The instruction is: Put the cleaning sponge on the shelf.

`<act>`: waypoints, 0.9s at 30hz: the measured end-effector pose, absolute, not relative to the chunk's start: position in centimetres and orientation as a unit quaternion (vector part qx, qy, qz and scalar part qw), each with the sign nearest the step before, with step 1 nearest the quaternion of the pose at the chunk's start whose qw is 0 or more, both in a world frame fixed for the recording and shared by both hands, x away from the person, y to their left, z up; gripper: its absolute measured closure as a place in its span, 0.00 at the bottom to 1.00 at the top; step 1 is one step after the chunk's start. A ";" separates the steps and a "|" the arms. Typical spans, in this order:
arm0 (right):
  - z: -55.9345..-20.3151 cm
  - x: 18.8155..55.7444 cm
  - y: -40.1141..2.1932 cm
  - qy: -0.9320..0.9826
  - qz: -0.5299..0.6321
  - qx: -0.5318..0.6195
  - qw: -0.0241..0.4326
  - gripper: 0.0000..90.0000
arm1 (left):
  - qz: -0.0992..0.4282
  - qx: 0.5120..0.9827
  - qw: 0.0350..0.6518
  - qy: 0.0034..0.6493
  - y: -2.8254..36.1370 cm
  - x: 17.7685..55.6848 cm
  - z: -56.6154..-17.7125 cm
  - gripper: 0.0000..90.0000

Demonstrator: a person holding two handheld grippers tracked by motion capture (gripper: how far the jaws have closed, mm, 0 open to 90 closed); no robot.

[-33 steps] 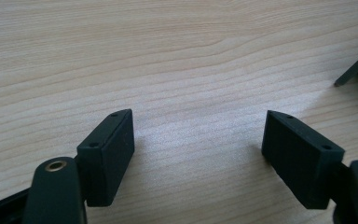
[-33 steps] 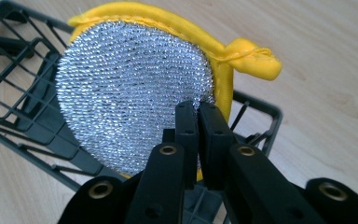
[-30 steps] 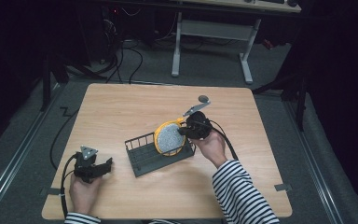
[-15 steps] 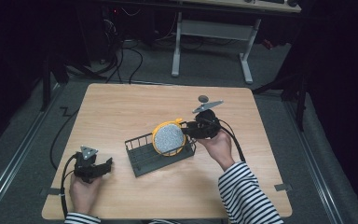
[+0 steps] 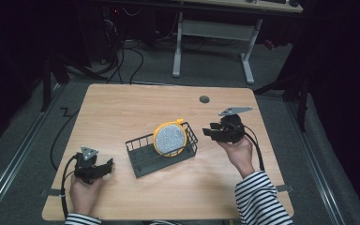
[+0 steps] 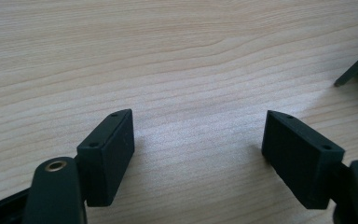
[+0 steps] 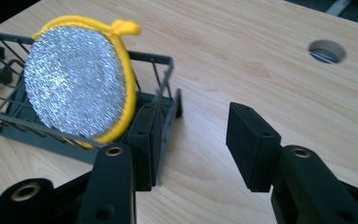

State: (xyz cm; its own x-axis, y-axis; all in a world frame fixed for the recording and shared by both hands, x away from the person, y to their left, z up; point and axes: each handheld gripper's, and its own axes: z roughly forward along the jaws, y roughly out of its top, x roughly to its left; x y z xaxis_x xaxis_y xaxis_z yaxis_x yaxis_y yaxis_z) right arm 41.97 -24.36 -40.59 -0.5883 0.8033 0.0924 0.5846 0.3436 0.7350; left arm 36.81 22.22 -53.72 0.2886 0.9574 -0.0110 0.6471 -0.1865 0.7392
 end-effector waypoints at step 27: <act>-43.5 36.6 -31.8 0.767 0.379 0.495 0.153 0.64 | 0.236 0.733 0.327 0.548 22.2 36.8 -53.7 0.29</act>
